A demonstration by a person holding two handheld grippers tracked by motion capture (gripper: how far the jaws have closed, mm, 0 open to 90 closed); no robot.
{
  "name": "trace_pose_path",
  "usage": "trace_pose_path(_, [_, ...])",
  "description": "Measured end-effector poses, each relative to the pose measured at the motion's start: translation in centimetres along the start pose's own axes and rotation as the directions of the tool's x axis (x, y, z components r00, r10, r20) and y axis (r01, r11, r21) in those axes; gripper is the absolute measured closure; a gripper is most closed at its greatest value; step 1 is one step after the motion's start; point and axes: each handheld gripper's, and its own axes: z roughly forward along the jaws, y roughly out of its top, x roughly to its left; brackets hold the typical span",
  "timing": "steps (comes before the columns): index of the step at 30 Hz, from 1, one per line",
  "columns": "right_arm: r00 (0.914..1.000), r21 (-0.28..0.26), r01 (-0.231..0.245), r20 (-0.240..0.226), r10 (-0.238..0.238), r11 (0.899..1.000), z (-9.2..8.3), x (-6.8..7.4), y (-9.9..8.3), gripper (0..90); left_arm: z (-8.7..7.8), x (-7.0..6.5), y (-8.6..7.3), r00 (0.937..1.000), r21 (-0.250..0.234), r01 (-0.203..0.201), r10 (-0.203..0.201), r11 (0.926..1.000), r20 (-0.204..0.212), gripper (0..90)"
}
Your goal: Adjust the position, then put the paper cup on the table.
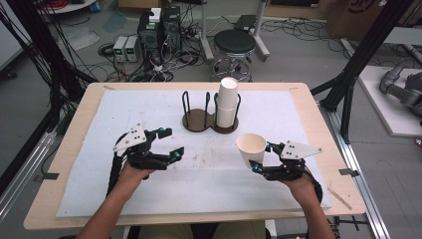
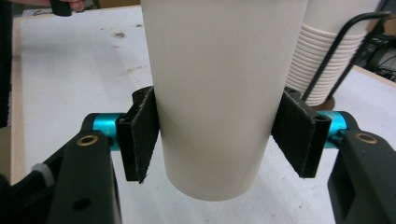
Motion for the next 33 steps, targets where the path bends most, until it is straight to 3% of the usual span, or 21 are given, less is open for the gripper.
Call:
trace_pose_path(11, [0.9929,-0.081,-0.039,0.109,0.048,0.996,-2.3,-1.0,-0.9,35.7,-1.8,0.9,-0.6,0.9977,-0.018,0.005,-0.006,0.9998,-0.068,16.8])
trace_pose_path(15, [0.9903,-0.099,-0.049,0.125,0.061,0.994,-2.8,-1.1,-1.1,35.7,-2.3,1.3,-1.0,0.9965,-0.03,0.013,-0.016,0.9995,-0.082,16.8])
trace_pose_path(22, [0.986,-0.112,-0.048,0.154,0.065,0.993,-3.5,-1.0,-1.3,35.5,-2.6,1.4,-1.2,0.9957,-0.03,-0.009,0.006,0.9995,-0.092,16.9])
trace_pose_path(28, [0.9736,-0.12,-0.074,0.206,0.098,0.99,-3.8,-1.7,-1.7,35.5,-2.6,1.6,-1.4,0.9951,-0.026,-0.027,0.024,0.9993,-0.096,17.8])
trace_pose_path(33, [0.9596,-0.105,-0.099,0.253,0.123,0.99,-3.1,-2.8,-2.1,35.5,-2.7,2.0,-1.7,0.995,-0.03,-0.016,0.013,0.9994,-0.099,17.8])
